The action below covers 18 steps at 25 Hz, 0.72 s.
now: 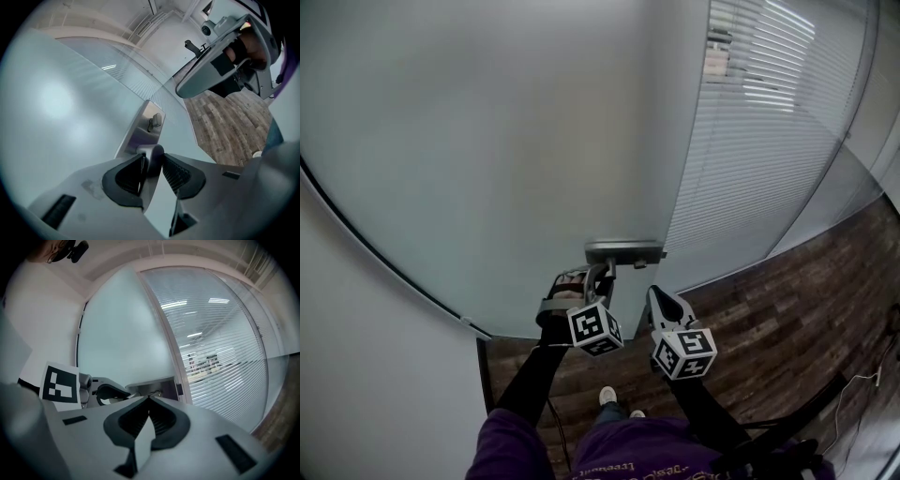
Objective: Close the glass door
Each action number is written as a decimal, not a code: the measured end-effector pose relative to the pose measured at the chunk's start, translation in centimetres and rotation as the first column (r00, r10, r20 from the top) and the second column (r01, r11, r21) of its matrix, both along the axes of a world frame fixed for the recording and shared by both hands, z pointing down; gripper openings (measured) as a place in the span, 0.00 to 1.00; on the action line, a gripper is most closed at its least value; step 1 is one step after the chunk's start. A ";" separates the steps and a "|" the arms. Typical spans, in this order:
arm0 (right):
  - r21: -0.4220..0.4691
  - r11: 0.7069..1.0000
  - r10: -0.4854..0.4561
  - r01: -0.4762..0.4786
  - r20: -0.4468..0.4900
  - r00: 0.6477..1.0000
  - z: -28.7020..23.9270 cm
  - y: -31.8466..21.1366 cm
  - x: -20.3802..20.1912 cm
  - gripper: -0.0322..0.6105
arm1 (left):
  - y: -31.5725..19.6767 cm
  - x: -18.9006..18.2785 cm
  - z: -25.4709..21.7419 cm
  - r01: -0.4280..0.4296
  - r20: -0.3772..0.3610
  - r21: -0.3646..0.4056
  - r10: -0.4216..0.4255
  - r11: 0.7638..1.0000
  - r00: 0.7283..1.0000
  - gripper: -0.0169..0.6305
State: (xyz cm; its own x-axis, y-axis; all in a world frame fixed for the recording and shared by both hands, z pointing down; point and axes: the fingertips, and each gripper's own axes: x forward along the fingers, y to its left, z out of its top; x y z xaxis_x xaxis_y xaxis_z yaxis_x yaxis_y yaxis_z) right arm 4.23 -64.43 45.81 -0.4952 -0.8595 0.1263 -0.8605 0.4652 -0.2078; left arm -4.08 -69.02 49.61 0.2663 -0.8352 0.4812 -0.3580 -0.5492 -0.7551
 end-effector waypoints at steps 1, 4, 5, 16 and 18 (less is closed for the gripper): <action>0.001 1.000 0.004 -0.004 -0.001 1.000 0.3 -0.3 0.1 0.05 | -0.2 0.1 0.3 0.004 0.002 0.003 -0.004 1.000 1.000 0.22; 0.001 1.000 0.019 -0.019 -0.005 1.000 1.1 -1.0 0.2 0.05 | -0.7 0.4 1.0 0.010 0.001 0.000 -0.010 1.000 1.000 0.22; 0.002 1.000 0.025 -0.025 -0.007 1.000 1.4 -1.3 0.3 0.05 | -0.9 0.5 1.2 0.010 0.001 0.002 -0.010 1.000 1.000 0.22; 0.034 0.996 0.085 -0.085 -0.009 0.996 1.7 -3.8 0.5 0.05 | -2.5 1.3 1.6 0.060 -0.005 0.025 -0.060 0.998 0.998 0.22; 0.035 0.995 0.096 -0.096 -0.015 0.995 2.0 -4.0 0.5 0.05 | -2.8 1.2 1.8 0.063 -0.008 0.026 -0.062 0.998 0.998 0.22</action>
State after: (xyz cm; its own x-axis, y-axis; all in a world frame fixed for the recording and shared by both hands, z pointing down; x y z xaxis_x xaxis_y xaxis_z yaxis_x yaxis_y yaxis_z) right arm 4.70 -68.46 47.85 -0.4080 -0.9070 0.1041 -0.9049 0.3866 -0.1782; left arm -2.92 -71.83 51.42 0.2165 -0.8626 0.4573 -0.3963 -0.5057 -0.7663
